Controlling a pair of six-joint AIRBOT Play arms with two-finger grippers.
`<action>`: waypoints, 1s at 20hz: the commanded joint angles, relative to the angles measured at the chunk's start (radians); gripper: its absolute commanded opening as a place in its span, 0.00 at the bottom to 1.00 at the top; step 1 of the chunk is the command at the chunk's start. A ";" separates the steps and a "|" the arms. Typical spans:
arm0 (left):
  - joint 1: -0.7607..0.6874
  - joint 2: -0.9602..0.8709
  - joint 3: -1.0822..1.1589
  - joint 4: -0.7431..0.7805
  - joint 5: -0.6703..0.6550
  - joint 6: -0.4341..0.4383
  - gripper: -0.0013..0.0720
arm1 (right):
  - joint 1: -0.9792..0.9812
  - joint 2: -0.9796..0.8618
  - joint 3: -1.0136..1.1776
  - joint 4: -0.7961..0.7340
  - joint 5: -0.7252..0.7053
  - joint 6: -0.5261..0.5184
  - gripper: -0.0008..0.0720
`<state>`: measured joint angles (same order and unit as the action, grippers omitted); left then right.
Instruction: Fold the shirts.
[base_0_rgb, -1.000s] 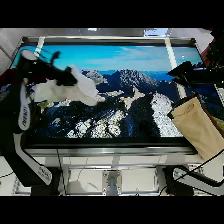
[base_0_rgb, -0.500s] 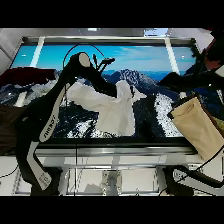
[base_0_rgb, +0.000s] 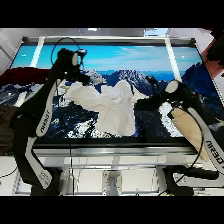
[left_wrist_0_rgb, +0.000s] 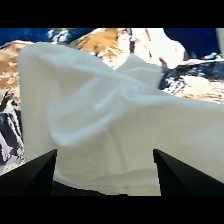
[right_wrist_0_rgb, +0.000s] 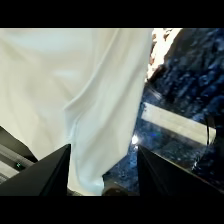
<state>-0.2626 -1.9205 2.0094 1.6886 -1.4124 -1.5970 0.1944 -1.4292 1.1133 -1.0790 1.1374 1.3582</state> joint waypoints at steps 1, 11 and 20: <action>0.101 -0.032 -0.001 -0.108 -0.006 -0.026 0.97 | 0.080 -0.061 -0.011 0.002 -0.004 0.011 0.67; 0.146 -0.154 -0.001 -0.205 -0.044 -0.002 0.97 | 0.134 -0.062 -0.011 0.091 0.061 0.028 0.67; 0.146 -0.166 -0.001 -0.204 -0.048 0.005 0.94 | 0.249 -0.067 -0.011 -0.192 0.014 0.072 0.34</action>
<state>-0.1165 -2.0838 2.0087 1.4849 -1.4567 -1.5978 0.4202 -1.4956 1.1027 -1.1213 1.1545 1.3842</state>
